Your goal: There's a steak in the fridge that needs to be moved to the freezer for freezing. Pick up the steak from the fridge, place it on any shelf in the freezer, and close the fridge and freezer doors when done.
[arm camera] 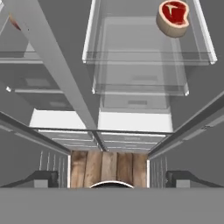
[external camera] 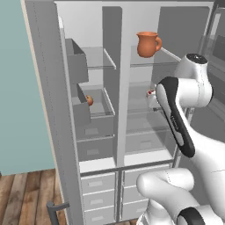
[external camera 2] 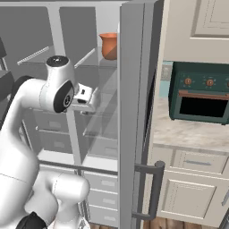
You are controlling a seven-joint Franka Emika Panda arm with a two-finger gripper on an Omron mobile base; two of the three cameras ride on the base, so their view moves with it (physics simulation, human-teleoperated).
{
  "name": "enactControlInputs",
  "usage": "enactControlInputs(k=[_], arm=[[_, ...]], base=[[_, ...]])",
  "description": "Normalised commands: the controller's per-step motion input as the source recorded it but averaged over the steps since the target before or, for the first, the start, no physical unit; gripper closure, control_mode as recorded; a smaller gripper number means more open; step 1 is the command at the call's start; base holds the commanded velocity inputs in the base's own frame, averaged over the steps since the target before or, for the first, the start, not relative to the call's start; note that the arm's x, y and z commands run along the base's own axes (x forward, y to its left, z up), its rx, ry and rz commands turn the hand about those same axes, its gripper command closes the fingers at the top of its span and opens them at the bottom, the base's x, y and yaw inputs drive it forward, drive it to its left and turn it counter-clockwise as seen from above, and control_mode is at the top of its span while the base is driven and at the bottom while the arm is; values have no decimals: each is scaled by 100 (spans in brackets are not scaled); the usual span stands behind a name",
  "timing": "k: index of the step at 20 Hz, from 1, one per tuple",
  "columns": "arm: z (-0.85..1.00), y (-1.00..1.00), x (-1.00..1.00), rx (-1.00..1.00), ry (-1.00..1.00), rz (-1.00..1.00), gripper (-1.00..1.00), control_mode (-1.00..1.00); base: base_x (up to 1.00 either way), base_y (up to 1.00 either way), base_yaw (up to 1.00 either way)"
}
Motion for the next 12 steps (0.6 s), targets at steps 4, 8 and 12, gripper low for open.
enactControlInputs(k=[4,8,12], arm=[[-7,-11,22,-1,-8,0,-100,-100],[-11,-11,50,-1,0,0,-100,-100],[-15,-18,68,0,6,0,-100,-100]], base=[[0,0,0],[0,0,0],[0,0,0]])
